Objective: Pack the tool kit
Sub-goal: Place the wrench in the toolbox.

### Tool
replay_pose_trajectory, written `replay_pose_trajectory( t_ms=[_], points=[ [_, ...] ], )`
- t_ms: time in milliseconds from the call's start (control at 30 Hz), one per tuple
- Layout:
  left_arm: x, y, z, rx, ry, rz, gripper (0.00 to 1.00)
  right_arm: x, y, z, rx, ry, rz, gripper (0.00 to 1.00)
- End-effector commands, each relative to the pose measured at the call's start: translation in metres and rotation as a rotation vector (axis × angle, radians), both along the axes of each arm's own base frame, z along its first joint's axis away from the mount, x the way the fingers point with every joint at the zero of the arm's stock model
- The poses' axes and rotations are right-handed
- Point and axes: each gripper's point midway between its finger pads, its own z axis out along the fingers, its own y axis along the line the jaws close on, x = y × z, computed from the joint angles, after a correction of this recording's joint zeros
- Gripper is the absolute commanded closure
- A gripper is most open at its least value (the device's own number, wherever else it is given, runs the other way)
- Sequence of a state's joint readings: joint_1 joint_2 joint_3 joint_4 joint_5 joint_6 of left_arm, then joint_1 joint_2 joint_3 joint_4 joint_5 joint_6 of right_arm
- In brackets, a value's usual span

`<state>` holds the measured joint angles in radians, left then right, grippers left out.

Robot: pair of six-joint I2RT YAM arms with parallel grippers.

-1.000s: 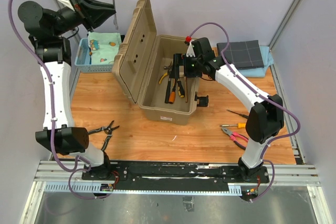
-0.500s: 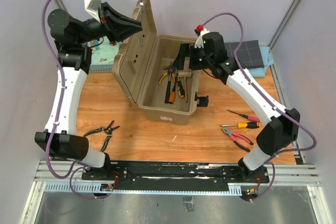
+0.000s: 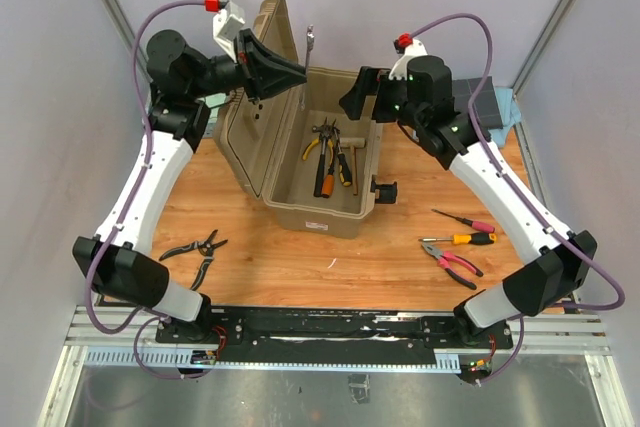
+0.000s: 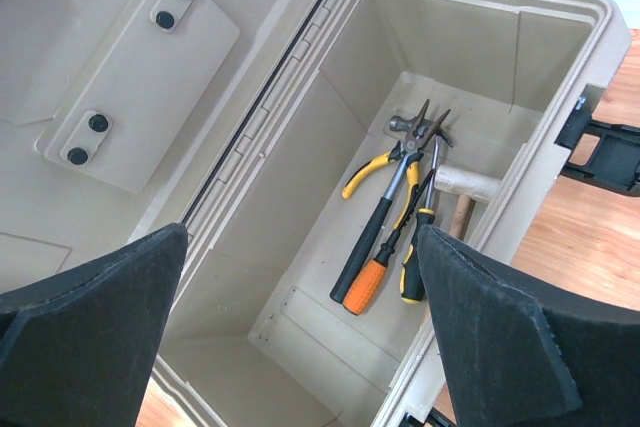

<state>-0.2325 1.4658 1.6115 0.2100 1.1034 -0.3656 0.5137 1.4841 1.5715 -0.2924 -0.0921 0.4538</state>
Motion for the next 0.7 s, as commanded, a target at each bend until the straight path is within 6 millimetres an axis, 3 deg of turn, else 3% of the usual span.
replay_pose_trajectory(
  t_ms=[0, 167, 400, 667],
  points=[
    [0.027, -0.016, -0.022, 0.045, -0.009, 0.094, 1.00, 0.002, -0.019, 0.030, 0.051, -0.056, -0.077, 0.00],
    [0.049, -0.036, -0.043, 0.068, 0.012, 0.140, 1.00, -0.002, -0.027, 0.044, 0.069, -0.083, -0.112, 0.00],
    [0.091, -0.040, -0.062, 0.066, 0.050, 0.254, 1.00, -0.007, -0.041, 0.049, 0.073, -0.100, -0.159, 0.03],
    [0.096, -0.050, -0.062, 0.079, 0.036, 0.270, 1.00, -0.005, -0.039, 0.056, 0.109, -0.116, -0.149, 0.05]
  ],
)
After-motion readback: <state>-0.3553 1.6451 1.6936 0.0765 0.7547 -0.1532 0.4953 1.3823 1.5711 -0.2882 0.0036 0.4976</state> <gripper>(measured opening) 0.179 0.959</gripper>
